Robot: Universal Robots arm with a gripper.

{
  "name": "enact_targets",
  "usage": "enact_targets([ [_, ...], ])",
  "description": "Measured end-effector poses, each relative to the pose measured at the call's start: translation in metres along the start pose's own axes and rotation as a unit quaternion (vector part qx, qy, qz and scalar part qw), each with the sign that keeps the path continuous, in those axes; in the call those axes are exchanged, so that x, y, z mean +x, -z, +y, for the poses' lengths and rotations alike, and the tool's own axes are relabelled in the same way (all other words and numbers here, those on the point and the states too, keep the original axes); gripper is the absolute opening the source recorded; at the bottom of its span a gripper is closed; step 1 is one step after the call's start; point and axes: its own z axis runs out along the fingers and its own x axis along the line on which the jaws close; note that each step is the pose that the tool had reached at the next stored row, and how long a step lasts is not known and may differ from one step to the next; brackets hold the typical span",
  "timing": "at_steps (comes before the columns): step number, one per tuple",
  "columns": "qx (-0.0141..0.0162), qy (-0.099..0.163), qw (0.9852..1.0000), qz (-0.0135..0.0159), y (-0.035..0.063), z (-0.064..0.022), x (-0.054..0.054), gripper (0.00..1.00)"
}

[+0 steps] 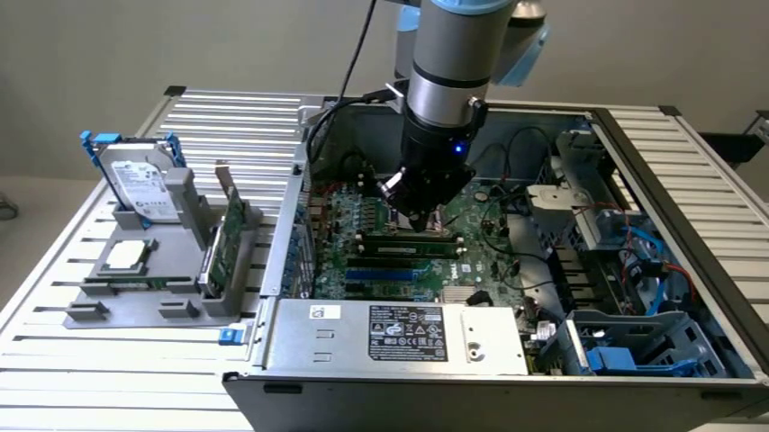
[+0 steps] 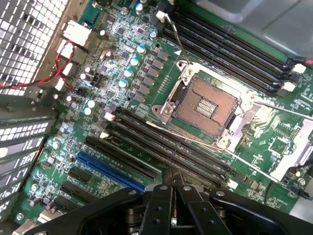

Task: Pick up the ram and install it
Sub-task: 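Press down the ram until it locks into place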

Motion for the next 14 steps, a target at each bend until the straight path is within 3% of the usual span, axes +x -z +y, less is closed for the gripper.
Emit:
enact_targets([
  [7,-0.0005,-0.046,0.9989,-0.0026,0.0,0.0,0.0,0.11],
  [14,-0.0015,-0.095,0.9955,-0.0046,0.0,0.0,0.0,0.11],
])
